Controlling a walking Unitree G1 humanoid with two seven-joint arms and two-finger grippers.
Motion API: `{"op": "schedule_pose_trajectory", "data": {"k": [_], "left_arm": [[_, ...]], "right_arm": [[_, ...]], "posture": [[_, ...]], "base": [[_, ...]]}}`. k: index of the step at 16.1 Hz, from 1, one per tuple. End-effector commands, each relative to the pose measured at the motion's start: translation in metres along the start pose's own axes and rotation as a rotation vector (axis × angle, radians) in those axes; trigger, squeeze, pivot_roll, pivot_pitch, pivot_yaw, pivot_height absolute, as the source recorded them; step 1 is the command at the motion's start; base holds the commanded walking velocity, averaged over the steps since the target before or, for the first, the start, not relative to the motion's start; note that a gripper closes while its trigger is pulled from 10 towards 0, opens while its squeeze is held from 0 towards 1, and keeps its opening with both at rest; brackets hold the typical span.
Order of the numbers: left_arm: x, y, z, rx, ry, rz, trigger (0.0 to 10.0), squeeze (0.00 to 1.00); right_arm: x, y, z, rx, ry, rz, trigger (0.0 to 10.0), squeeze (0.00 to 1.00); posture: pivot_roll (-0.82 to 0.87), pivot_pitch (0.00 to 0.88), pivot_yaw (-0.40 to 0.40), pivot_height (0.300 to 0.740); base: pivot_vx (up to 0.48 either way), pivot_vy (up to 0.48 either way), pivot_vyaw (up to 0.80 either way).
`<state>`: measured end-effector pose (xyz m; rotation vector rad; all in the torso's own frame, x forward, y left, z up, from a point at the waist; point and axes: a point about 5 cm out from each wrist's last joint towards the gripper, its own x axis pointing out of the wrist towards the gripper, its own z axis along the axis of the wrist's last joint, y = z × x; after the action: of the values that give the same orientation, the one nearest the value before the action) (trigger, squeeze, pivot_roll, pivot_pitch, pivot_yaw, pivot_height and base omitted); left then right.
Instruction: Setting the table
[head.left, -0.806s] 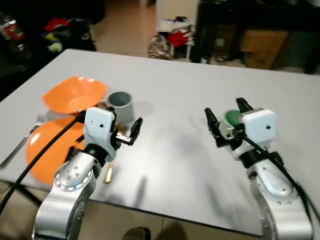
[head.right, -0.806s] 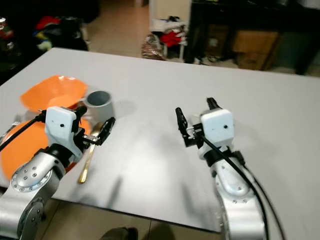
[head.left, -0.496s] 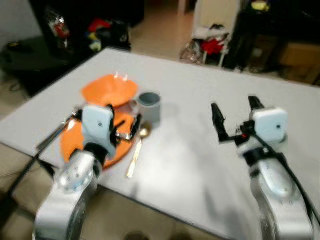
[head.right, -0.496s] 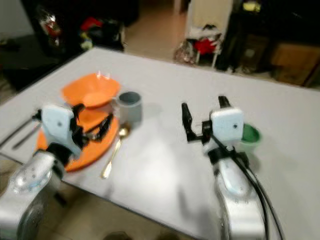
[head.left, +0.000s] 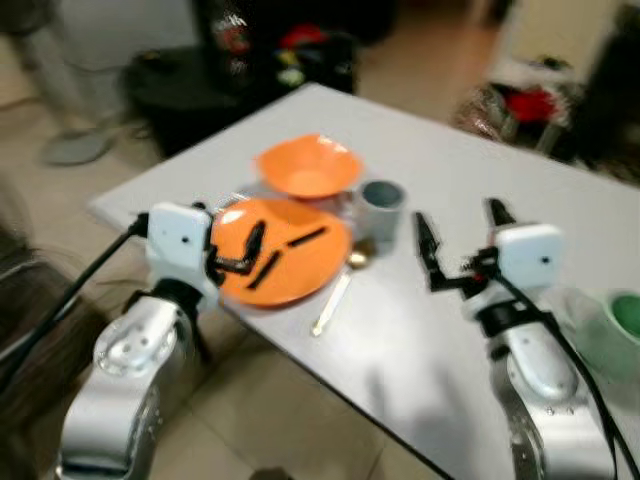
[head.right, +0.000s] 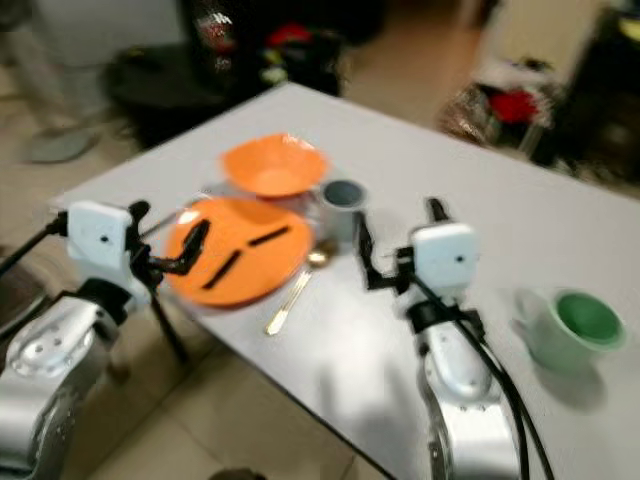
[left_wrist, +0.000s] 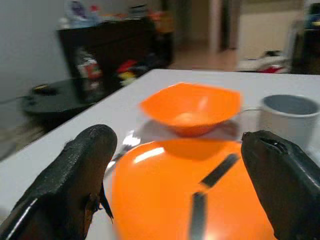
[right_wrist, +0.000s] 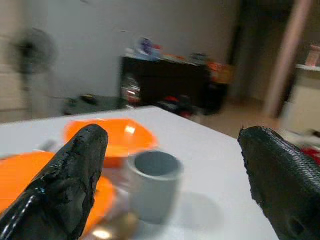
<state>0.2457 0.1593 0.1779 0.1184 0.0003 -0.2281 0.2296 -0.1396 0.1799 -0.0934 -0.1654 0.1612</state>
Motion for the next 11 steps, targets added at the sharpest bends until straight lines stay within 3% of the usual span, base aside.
{"op": "schedule_pose_trajectory", "data": {"k": [1, 5, 11], "left_arm": [[0.000, -0.003, 0.002, -0.003, -0.017, -0.021, 10.0, 0.00], [0.003, -0.001, 0.000, 0.002, -0.004, -0.022, 10.0, 0.00], [0.003, -0.005, -0.002, -0.024, -0.005, -0.018, 10.0, 0.00]], "right_arm": [[-0.004, -0.003, -0.004, 0.005, 0.019, -0.008, 10.0, 1.00], [-0.011, -0.005, -0.012, 0.021, 0.081, -0.038, 10.0, 1.00], [-0.014, 0.001, -0.023, 0.070, 0.139, 0.035, 10.0, 1.00]], "posture": [[0.05, 0.000, 0.030, 0.740], [0.01, 0.000, 0.084, 0.740], [0.02, 0.000, 0.079, 0.740]], "base": [[0.000, 0.000, 0.80], [0.000, 0.000, 0.80], [0.000, 0.000, 0.80]]}}
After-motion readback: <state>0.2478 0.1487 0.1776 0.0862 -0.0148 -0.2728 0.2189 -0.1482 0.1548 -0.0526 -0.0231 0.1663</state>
